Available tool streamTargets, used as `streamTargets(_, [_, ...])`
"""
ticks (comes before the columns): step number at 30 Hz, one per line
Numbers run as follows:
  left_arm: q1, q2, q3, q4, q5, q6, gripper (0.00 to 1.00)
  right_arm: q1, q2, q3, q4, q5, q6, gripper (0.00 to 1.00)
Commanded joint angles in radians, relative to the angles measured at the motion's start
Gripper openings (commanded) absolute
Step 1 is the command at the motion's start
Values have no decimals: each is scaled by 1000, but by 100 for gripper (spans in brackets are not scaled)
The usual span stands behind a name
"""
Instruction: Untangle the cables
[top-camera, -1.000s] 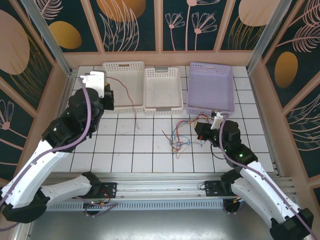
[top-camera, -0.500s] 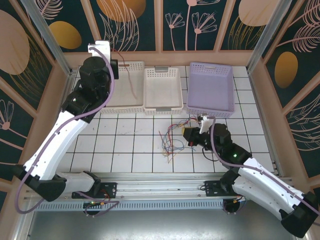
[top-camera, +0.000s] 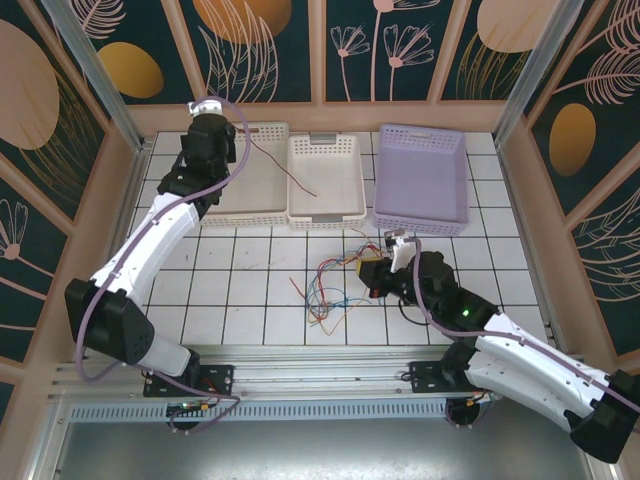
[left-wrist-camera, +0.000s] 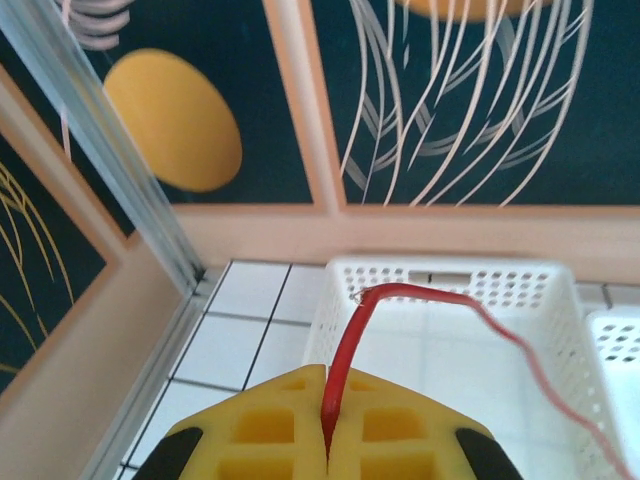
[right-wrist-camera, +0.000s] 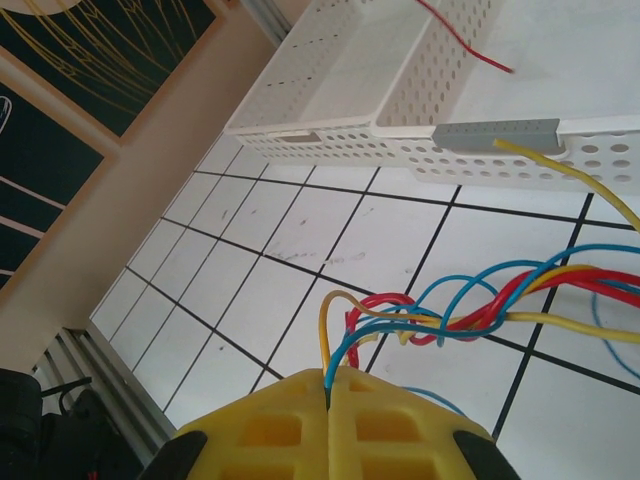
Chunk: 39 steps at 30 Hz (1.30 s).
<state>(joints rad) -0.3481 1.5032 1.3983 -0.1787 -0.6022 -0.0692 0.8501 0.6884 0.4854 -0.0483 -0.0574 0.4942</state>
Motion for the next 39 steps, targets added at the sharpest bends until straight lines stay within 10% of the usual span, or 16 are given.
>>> streamTargets(1, [16, 8, -31, 82, -5, -50, 0, 22, -2, 42, 32, 32, -29, 0])
streamTargets(19, [76, -202, 33, 24, -34, -168, 0, 44, 48, 59, 62, 56, -25, 0])
streamTargets(39, [76, -76, -169, 87, 119, -276, 0, 109, 113, 65, 106, 91, -18, 0])
